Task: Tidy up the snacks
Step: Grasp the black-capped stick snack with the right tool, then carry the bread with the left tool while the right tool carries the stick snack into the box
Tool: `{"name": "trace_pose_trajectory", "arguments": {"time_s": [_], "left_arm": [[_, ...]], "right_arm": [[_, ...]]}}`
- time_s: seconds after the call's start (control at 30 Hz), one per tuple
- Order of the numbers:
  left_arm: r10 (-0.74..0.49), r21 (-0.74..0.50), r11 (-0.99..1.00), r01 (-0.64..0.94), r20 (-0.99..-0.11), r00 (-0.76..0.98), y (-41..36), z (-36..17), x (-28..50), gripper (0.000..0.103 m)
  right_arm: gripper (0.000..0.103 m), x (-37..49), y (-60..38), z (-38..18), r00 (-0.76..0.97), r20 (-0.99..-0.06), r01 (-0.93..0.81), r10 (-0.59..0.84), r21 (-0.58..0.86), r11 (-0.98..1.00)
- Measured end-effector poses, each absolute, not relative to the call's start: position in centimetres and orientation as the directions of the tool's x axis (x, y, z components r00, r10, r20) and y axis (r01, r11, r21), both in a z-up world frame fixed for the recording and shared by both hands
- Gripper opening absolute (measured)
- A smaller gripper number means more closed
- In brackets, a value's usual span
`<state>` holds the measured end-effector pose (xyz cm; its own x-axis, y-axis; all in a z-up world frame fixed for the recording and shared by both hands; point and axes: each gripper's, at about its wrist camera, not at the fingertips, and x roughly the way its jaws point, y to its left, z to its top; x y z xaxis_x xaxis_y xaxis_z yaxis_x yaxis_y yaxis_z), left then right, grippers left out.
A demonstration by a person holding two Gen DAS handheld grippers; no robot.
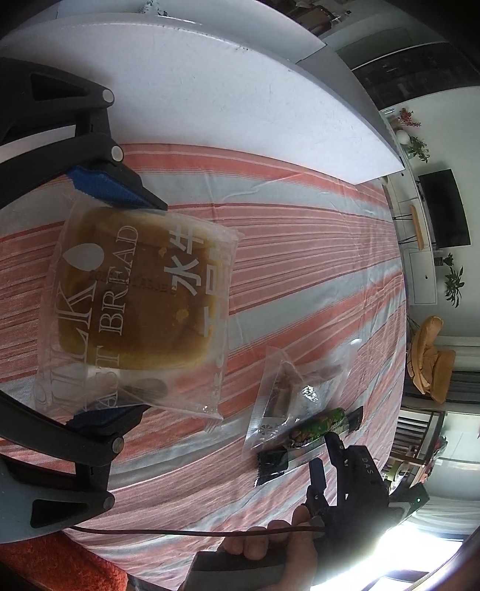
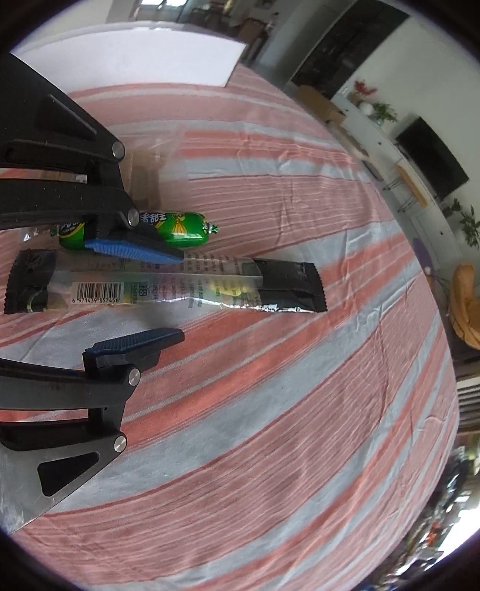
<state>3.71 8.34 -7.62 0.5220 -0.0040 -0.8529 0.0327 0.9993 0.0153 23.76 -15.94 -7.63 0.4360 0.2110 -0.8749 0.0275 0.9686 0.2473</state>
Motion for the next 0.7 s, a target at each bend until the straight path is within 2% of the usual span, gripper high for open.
{"name": "trace_pose_trajectory", "arguments": {"time_s": [0.17,0.2,0.23,0.33,0.5,0.6,0.7], "left_arm": [[0.003,0.024,0.999,0.034,-0.852,0.523,8.1,-7.6,3.6,0.086],[0.001,0.023,0.999,0.035,-0.853,0.522,8.1,-7.6,3.5,0.086],[-0.001,0.020,0.999,0.035,-0.853,0.522,8.1,-7.6,3.4,0.086],[-0.010,0.007,1.000,0.030,-0.852,0.523,8.4,-7.4,3.3,0.086],[-0.022,-0.009,1.000,0.028,-0.849,0.527,8.8,-7.1,3.0,0.086],[-0.031,-0.017,0.999,0.031,-0.844,0.536,8.7,-6.7,2.8,0.086],[-0.044,-0.029,0.999,0.037,-0.839,0.542,8.5,-6.3,2.6,0.086]], "right_arm": [[0.050,22.0,-13.1,-7.9,0.468,-0.882,-0.112,0.048,-0.006,0.994],[0.046,21.5,-13.3,-7.9,0.471,-0.881,-0.122,0.052,-0.007,0.993],[0.032,21.0,-13.7,-7.8,0.471,-0.880,-0.121,0.057,-0.001,0.993],[0.021,19.9,-15.6,-7.7,0.454,-0.888,-0.080,0.071,0.038,0.996],[0.021,15.0,-17.9,-7.5,0.365,-0.909,-0.082,0.204,0.187,0.979],[0.023,12.5,-17.9,-7.6,0.345,-0.914,-0.082,0.215,0.199,0.977],[0.039,11.9,-17.0,-7.6,0.365,-0.912,-0.093,0.185,0.162,0.982]]}}
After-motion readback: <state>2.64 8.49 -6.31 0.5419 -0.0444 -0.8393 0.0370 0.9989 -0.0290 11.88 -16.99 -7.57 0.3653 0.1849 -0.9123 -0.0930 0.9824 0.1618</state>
